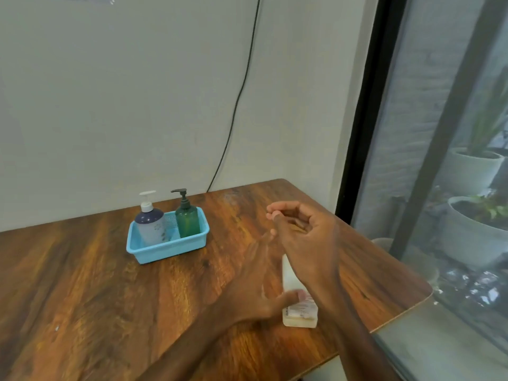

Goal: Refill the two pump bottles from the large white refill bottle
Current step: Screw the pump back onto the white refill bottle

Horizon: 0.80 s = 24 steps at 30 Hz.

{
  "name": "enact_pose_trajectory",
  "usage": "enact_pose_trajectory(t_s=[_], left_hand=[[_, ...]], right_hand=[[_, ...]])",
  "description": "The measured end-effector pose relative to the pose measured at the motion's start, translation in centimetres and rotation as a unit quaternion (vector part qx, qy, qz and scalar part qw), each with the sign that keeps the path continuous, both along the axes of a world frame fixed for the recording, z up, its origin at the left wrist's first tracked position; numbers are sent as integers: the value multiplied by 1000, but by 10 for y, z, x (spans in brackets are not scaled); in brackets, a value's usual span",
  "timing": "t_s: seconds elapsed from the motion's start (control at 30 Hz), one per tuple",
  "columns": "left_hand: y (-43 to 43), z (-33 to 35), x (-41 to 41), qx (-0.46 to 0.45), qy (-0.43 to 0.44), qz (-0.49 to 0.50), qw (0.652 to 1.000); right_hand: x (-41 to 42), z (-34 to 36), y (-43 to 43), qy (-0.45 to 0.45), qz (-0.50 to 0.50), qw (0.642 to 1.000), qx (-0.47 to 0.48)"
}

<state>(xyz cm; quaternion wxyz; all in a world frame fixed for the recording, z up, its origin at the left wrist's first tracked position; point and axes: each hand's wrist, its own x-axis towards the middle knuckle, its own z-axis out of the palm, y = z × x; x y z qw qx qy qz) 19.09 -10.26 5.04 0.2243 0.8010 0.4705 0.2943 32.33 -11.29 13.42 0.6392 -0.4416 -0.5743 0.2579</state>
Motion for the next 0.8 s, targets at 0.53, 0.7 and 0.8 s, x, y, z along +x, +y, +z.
enact_pose_trajectory(t_s=[0.53, 0.7, 0.8], left_hand=[[45, -4, 3, -29, 3, 88, 996], [63, -6, -19, -12, -10, 166, 986], [69, -10, -22, -24, -9, 164, 986]], right_hand=[[85, -83, 73, -20, -72, 979, -189], [89, -115, 90, -293, -60, 914, -275], [80, -120, 91, -306, -67, 904, -291]])
